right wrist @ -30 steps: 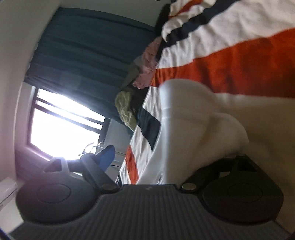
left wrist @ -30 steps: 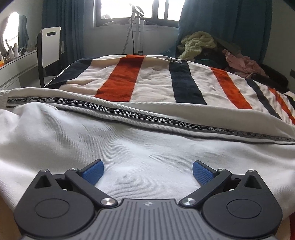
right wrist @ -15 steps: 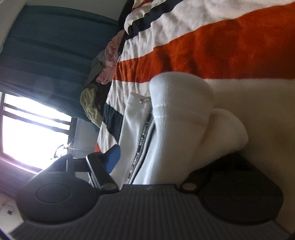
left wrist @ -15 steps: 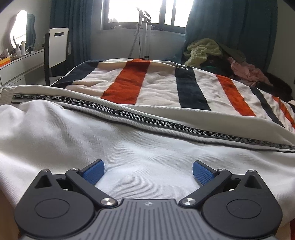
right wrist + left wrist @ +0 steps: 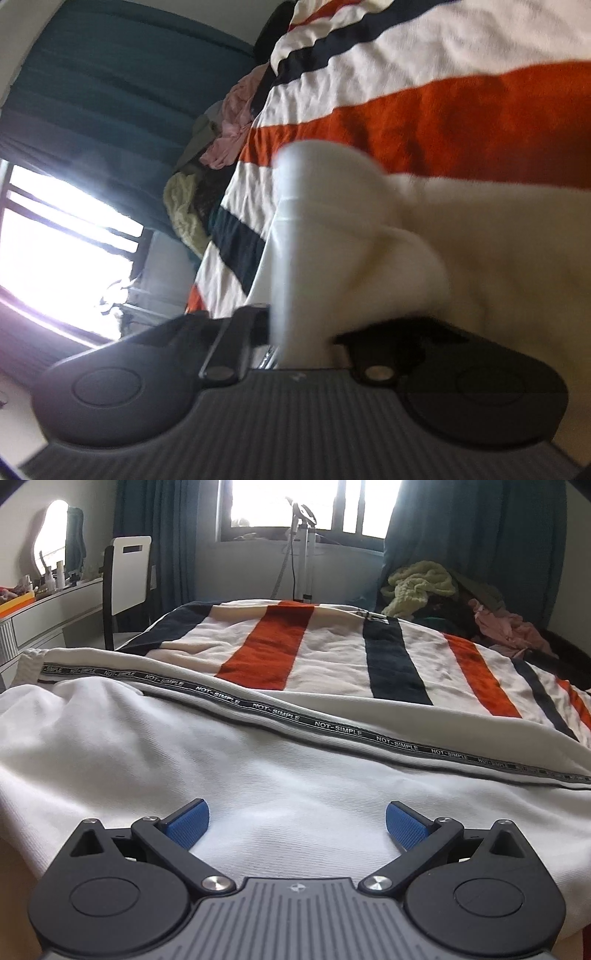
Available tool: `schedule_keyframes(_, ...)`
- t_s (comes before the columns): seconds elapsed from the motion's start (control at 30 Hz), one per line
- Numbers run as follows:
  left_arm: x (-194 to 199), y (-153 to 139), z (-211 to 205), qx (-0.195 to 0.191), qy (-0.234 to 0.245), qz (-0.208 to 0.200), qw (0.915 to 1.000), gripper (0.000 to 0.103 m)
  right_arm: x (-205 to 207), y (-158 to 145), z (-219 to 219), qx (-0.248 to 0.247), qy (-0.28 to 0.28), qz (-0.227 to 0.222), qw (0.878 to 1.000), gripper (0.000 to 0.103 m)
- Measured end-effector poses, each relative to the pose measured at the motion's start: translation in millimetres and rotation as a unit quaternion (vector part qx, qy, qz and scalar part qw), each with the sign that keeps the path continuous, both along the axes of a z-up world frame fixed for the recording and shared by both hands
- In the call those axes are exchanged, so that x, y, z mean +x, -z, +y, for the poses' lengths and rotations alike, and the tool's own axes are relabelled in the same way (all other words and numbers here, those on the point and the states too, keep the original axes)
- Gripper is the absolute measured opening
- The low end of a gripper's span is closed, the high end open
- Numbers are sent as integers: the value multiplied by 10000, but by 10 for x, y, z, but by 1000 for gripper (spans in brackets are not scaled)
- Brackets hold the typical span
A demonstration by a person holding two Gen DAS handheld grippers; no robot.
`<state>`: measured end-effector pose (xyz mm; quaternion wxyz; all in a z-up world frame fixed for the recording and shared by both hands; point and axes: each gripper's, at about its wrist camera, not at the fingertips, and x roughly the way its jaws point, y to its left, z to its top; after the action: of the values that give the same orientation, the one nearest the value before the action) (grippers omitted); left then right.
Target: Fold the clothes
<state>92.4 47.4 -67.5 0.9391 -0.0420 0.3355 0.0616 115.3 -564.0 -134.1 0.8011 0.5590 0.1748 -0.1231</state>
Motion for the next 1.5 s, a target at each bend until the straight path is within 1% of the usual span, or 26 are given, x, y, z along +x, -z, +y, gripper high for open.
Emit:
schedule_keyframes(0.07,-8,-3,-7,3,17,11,10000,103,-5,-102,44,-189,100,144,9997,14)
schedule_keyframes(0.13,-17,-4,-24,38,52,19,10000,103,-4,-248,134,-555,136,199,9982,13)
schedule_keyframes(0.23,-27,-14,-28,9,87,24,10000,103,-15,-547,348,-1324,147,35,9911,13)
schedule_keyframes(0.3,-35,-28,-14,-47,89,19,9999,103,-8,-771,547,-1949,85,-96,9807,13)
schedule_keyframes(0.4,-38,-50,10,-55,56,38,10000,103,-2,-1094,897,-2849,-22,-251,9582,13)
schedule_keyframes(0.47,-44,-77,42,-83,5,9,10000,103,-42,-1277,1163,-3396,-125,-424,9395,13)
schedule_keyframes(0.57,-57,-133,102,-164,-92,-71,9998,103,-118,-1501,1615,-4154,-365,-752,9058,13)
schedule_keyframes(0.7,-86,-213,266,-542,-359,-173,9977,103,-183,-1621,2247,-4860,-682,-1161,8635,13)
schedule_keyframes(0.83,-129,-251,466,-1104,-682,-217,9913,103,-282,-1583,2933,-5497,-991,-1440,8169,12)
schedule_keyframes(0.97,-171,-301,704,-1571,-1069,-369,9811,103,-380,-1449,3518,-5847,-1470,-1650,7806,12)
schedule_keyframes(1.03,-183,-325,823,-1767,-1270,-438,9750,103,-396,-1333,3771,-5990,-1849,-1702,7603,12)
schedule_keyframes(1.07,-189,-332,876,-1864,-1358,-469,9719,103,-384,-1260,3873,-6024,-2055,-1708,7521,12)
schedule_keyframes(1.13,-179,-317,950,-2036,-1427,-410,9677,103,-364,-1064,4039,-6019,-2504,-1630,7406,12)
schedule_keyframes(1.2,-162,-295,1003,-2181,-1446,-317,9646,103,-335,-829,4208,-6094,-2985,-1432,7204,12)
schedule_keyframes(1.3,-144,-282,1000,-2226,-1366,-256,9650,103,-276,-511,4405,-6129,-3627,-1004,6948,12)
schedule_keyframes(1.4,-130,-281,967,-2244,-1253,-267,9660,103,-316,-323,4544,-6315,-3801,-916,6696,12)
schedule_keyframes(1.43,-122,-279,955,-2266,-1211,-272,9661,103,-331,-307,4577,-6353,-3801,-936,6657,12)
schedule_keyframes(1.5,-107,-274,931,-2308,-1127,-281,9661,103,-363,-365,4628,-6372,-3720,-1055,6667,12)
